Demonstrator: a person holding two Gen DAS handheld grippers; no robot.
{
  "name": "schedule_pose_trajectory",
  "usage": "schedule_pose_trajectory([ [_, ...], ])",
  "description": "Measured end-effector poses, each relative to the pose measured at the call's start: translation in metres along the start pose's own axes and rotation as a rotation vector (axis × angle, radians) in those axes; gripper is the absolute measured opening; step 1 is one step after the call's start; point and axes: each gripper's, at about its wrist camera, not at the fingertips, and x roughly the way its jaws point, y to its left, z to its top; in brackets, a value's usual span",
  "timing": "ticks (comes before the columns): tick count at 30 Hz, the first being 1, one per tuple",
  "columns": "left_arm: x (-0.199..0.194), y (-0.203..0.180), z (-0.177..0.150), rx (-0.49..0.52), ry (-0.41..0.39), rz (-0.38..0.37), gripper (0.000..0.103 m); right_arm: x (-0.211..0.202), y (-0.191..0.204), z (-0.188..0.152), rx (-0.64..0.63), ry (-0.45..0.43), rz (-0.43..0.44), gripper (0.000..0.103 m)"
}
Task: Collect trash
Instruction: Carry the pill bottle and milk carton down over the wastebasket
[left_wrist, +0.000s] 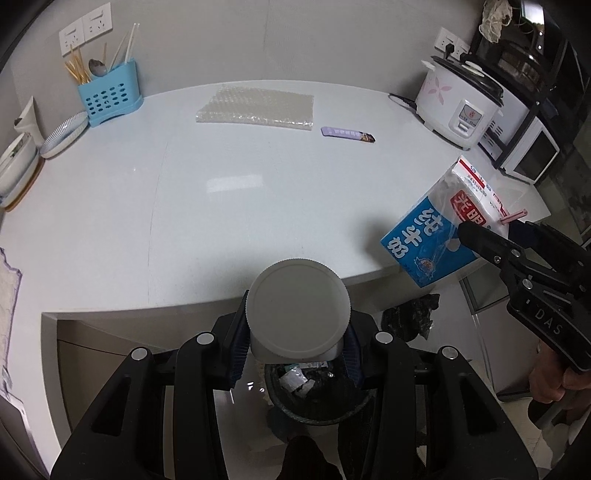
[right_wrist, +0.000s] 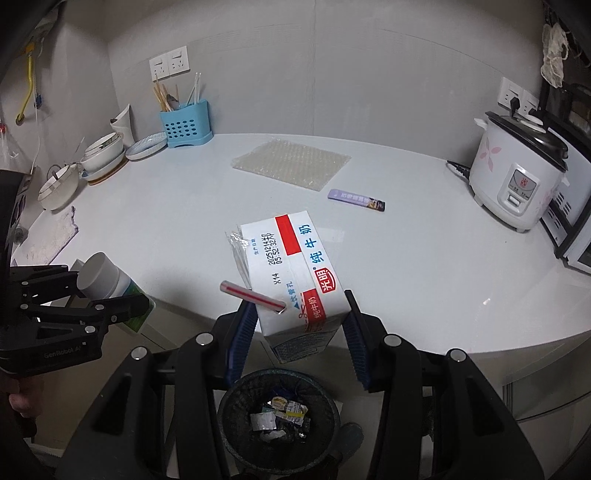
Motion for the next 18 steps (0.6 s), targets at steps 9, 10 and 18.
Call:
schedule_pose_trajectory([
  [9,0.024,0.002,-0.039,-0.005,0.05,-0.035,0.042,0.012,0.01,-0.046,-0.016,0.069,0.03,0.044],
  [10,0.028,0.002,-0.044,0.001,0.054,-0.034,0.042,0.014,0.012,-0.051,-0.018,0.075,0.034,0.044],
  [18,0.053,0.007,-0.074,-0.001,0.094,-0.035,0.042,0.048,0.027,-0.092,-0.031,0.16,0.075,0.044],
])
